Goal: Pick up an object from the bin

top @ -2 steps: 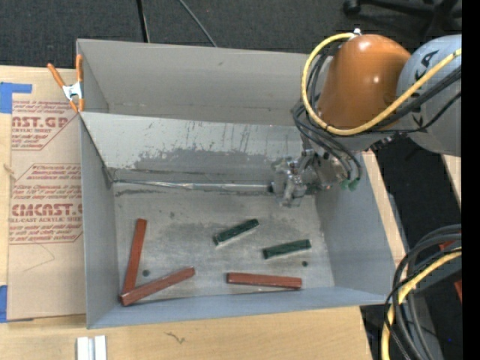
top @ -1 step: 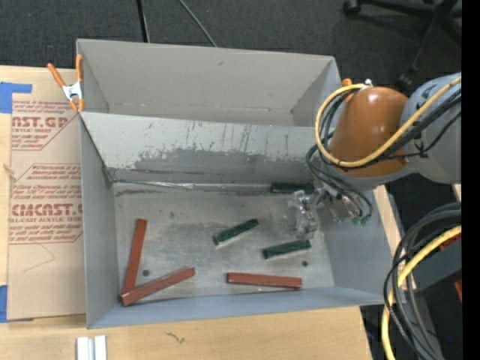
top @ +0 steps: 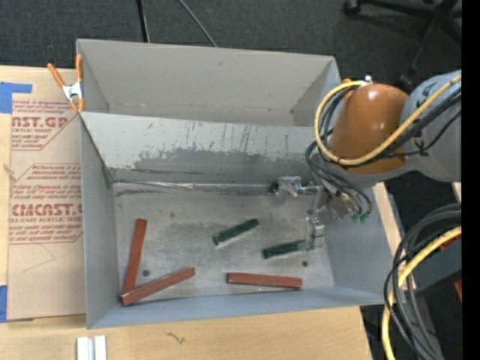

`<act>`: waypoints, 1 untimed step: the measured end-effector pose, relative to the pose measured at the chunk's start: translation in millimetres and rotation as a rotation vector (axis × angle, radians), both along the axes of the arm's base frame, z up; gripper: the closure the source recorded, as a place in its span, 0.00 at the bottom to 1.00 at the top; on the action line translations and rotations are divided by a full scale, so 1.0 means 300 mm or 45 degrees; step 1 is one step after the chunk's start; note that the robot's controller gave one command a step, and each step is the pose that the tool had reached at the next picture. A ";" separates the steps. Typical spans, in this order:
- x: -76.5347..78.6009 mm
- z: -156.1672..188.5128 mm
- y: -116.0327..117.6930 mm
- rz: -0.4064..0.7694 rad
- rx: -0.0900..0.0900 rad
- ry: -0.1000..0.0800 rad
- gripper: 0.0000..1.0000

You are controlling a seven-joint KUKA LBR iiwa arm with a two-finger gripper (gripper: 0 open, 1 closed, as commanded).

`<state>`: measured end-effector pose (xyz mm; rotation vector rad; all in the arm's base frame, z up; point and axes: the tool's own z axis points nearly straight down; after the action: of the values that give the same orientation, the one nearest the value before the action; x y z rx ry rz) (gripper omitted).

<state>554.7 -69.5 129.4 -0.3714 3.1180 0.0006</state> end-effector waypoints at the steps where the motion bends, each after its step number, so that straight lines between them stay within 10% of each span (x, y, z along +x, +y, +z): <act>1: -0.011 -0.206 0.068 0.330 0.002 0.006 0.00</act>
Offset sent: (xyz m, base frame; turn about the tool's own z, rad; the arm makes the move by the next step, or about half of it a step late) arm -0.0020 0.0190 -0.0594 -0.2589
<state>551.4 -49.1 67.6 -0.7720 3.0485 0.0045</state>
